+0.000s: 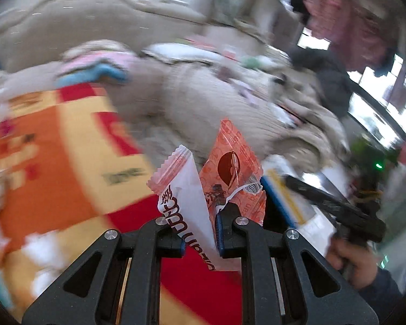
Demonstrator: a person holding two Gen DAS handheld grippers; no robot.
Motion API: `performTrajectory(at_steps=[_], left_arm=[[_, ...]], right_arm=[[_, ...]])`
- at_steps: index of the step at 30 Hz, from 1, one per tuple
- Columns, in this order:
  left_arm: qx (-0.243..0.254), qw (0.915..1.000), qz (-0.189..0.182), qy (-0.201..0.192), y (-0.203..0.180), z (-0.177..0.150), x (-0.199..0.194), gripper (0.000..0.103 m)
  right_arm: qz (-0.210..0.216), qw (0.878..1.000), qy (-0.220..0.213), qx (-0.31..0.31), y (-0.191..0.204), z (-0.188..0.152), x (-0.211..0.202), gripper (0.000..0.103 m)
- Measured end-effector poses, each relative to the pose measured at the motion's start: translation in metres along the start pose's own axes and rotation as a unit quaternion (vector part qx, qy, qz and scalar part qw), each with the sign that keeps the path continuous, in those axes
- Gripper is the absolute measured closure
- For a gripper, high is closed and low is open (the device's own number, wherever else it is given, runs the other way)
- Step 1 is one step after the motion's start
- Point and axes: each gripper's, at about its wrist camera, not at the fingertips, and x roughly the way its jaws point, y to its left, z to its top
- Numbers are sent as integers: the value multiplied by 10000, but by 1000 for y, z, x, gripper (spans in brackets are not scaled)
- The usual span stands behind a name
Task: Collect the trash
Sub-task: 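Carry both held items over the black bin and open both grippers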
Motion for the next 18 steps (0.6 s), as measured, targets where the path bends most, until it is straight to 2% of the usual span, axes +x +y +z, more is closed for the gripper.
performTrajectory(at_steps=[2,5,10,18], left_arm=[[218,9996,-171,96,-18,6,20,89],[277,9990,-220,268,-28,13,47,89],[322,9980,-147,515,-40,22,90,89],[224,9973,75,696,-38,20,120,89]], right_arm=[[-5,9999,9,103,-9,1,1,86],[-11,9998,0,181,-16,2,2,86],[-59,9995,50,310,-22,5,10,86],[-161,9992,58,348,-20,7,18,85]])
